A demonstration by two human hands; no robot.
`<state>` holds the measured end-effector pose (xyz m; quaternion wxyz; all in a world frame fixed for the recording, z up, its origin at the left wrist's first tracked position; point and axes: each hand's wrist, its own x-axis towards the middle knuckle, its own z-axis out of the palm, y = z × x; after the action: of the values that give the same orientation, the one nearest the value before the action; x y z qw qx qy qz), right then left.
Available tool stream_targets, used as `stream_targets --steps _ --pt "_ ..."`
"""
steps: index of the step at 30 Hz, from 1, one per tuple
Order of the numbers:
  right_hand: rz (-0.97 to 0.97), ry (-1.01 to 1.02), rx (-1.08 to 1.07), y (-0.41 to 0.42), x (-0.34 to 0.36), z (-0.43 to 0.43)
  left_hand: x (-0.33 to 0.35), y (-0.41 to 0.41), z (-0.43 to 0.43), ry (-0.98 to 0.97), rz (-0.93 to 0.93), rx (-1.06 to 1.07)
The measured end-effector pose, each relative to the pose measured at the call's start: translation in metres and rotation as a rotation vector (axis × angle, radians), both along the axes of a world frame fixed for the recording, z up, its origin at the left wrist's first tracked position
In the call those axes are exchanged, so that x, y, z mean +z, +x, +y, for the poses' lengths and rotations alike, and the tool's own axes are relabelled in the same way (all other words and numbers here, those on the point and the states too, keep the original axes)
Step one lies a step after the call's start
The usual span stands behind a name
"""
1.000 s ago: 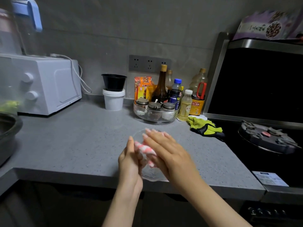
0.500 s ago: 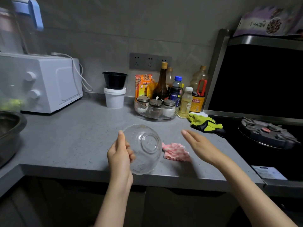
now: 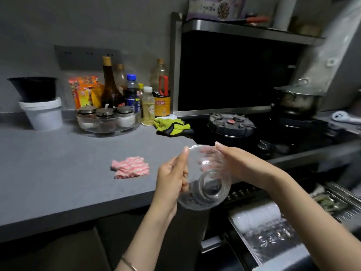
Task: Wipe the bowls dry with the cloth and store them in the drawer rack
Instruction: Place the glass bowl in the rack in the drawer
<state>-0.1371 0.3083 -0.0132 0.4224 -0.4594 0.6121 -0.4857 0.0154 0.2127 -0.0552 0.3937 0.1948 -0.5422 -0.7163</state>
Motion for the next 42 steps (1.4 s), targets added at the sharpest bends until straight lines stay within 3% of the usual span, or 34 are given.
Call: stream_targets --steps 5,14,18,22,28,35,42 --pt "-0.176 0.041 -0.209 -0.056 -0.023 0.094 -0.019 -0.077 0.06 -0.092 -0.108 -0.234" --pt "-0.357 0.016 -0.723 -0.15 -0.058 0.212 -0.092 -0.209 0.127 -0.517 -0.344 -0.561" --pt "-0.426 0.025 -0.938 -0.204 -0.084 0.235 -0.139 -0.247 0.134 -0.989 -0.587 -0.523" --pt "-0.431 0.079 -1.035 -0.253 -0.119 0.239 -0.188 -0.281 0.135 -1.208 -0.701 -0.578" --pt "-0.502 0.184 -1.051 -0.327 -0.18 0.225 -0.26 -0.331 0.134 -1.288 -0.829 -0.629" --pt "-0.339 0.441 -0.969 -0.383 -0.242 0.206 -0.317 -0.362 0.133 -1.29 -0.889 -0.595" --pt "-0.3 0.603 -0.952 -0.414 -0.288 0.194 -0.336 -0.371 0.132 -1.251 -0.936 -0.57"
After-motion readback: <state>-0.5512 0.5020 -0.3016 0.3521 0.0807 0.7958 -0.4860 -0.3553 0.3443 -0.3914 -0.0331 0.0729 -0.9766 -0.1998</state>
